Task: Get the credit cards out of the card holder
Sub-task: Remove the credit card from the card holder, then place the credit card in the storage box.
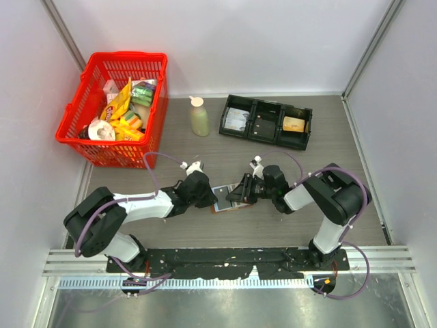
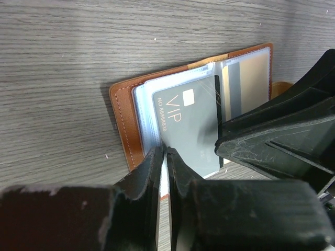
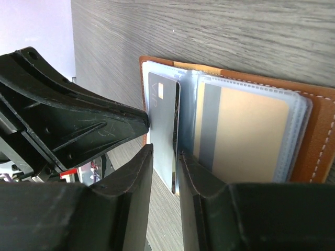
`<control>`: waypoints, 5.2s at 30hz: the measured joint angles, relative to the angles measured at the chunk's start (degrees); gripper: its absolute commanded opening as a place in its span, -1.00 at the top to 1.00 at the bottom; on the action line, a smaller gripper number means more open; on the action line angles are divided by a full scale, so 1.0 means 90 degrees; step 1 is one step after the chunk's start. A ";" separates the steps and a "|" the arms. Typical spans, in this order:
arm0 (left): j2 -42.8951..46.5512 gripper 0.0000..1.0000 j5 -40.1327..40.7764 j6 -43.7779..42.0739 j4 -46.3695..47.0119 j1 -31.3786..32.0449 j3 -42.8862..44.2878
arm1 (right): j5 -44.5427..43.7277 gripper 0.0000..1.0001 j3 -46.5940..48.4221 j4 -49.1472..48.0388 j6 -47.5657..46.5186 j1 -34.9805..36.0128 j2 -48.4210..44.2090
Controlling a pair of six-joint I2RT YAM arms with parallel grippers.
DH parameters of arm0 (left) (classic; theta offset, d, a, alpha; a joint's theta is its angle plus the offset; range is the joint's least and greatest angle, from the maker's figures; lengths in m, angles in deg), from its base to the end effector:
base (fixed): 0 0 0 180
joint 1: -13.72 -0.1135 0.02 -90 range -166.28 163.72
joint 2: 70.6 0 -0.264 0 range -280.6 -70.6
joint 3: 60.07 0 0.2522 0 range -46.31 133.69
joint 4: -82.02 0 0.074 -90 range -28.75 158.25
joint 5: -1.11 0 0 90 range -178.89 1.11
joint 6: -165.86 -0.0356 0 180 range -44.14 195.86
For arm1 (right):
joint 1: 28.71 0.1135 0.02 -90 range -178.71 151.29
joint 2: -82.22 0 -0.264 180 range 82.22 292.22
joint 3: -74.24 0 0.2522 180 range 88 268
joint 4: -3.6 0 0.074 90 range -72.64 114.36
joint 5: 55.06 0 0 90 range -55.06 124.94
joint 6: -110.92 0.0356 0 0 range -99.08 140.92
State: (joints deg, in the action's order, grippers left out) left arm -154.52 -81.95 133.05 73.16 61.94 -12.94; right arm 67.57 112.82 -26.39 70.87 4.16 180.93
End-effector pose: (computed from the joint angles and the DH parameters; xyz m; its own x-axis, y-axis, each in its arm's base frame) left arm 0.1834 -0.1988 0.1468 -0.8330 -0.3199 -0.4514 -0.0298 0.8407 -0.5407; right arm 0.2210 0.1656 0.1035 -0.9211 0.1724 -0.3492 -0.2233 0.5009 0.8362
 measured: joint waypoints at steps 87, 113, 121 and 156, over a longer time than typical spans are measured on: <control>-0.0493 1.00 -0.0488 0.0102 0.0221 0.0010 0.0350 | 0.1528 0.64 -0.0126 -0.0155 -0.0219 -0.0801 0.0160; -0.0610 1.00 -0.0515 0.0160 0.0418 0.0015 0.0350 | 0.1853 0.98 -0.0359 0.0129 -0.0321 -0.1545 -0.0146; -0.0491 0.89 -0.0483 0.0100 0.0291 0.0015 0.0350 | 0.1639 0.98 -0.0112 0.2098 -0.1370 -0.1775 -0.1205; 0.2285 -0.99 -0.0860 -0.4636 -0.2720 -0.0367 0.2713 | 0.0789 0.98 0.3791 0.9102 -0.4860 -0.1685 -0.3920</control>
State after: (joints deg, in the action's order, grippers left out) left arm -133.95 -89.69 91.32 48.68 58.64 11.47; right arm 74.67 146.94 55.53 27.14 -11.01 145.66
